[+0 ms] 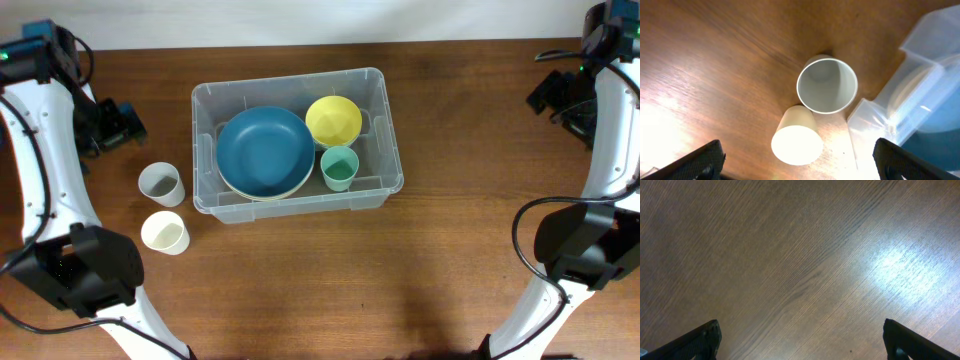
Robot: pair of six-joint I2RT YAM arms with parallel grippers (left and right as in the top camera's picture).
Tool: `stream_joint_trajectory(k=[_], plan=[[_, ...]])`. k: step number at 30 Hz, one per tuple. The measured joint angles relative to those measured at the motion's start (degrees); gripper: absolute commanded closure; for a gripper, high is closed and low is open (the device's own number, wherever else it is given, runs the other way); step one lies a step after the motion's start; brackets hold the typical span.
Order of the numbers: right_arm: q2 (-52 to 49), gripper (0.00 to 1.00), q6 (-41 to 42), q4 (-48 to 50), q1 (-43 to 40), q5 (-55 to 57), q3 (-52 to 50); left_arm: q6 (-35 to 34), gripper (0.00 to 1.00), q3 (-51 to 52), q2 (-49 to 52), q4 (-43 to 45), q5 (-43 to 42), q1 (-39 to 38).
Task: Pack container
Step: 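Move left gripper to the grey cup and grasp it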
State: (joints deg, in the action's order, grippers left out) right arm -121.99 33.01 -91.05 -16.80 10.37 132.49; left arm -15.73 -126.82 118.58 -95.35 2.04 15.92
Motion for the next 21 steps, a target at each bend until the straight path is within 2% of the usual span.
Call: stream_joint_trajectory(k=[6,21], plan=[[0.0,0.01,0.0,0.0,0.0,0.0,0.0,-0.22,0.03,9.49,0.04,6.91,-0.37,0.02],[0.0,0.01,0.0,0.02,0.0,-0.02,0.0,-0.2,0.03,25.24,0.02,18.25,-0.61,0.35]])
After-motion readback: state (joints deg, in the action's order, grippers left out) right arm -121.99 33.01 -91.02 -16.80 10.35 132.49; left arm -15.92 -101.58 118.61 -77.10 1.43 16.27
